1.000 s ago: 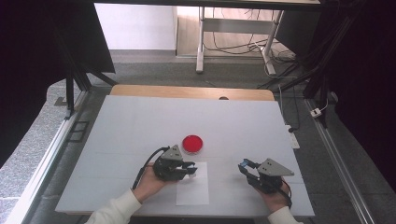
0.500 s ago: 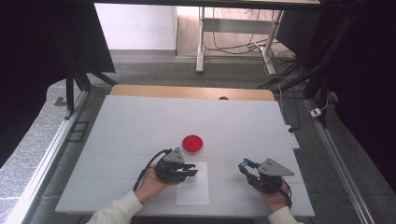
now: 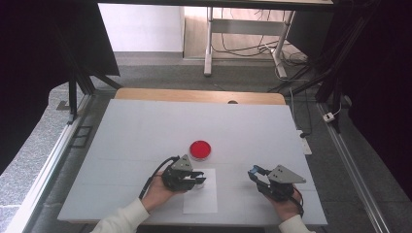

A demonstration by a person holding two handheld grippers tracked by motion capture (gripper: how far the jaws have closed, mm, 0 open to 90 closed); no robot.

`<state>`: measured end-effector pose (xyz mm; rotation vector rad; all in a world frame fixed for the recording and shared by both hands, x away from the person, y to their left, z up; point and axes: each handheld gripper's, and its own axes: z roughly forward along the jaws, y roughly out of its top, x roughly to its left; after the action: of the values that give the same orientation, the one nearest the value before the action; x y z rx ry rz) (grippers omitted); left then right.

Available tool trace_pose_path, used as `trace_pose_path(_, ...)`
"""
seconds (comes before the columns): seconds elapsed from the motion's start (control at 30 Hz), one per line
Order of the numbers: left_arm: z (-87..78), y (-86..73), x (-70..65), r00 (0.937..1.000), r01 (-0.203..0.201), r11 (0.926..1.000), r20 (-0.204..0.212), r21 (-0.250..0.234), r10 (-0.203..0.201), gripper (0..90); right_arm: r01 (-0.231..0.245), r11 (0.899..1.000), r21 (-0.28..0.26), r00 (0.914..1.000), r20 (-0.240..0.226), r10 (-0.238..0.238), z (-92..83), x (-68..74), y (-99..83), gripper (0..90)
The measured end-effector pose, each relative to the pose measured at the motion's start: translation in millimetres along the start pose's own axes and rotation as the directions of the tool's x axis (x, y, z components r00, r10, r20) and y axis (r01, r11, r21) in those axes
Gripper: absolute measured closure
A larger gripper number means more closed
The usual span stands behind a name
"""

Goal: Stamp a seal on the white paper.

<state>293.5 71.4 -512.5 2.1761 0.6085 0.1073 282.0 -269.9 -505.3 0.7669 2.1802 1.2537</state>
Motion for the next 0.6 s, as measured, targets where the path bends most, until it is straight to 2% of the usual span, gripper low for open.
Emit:
trace_pose_path(0.43, 2.8, -1.6, -3.0, 0.9998, -0.018, 0.9997, -0.001, 0.015, 0.018, 74.8, 0.0, 1.0, 0.002, 1.0, -0.002, 0.0, 0.1, 0.0, -0.1, 65.2)
trace_pose_path(0.6, 2.6, -1.3, -3.7, 0.9999, -0.012, 0.9996, -0.004, 0.023, 0.013, 75.0, 0.001, 1.0, 0.002, 1.0, 0.0, -0.001, -0.2, 0.0, 0.0, 65.3)
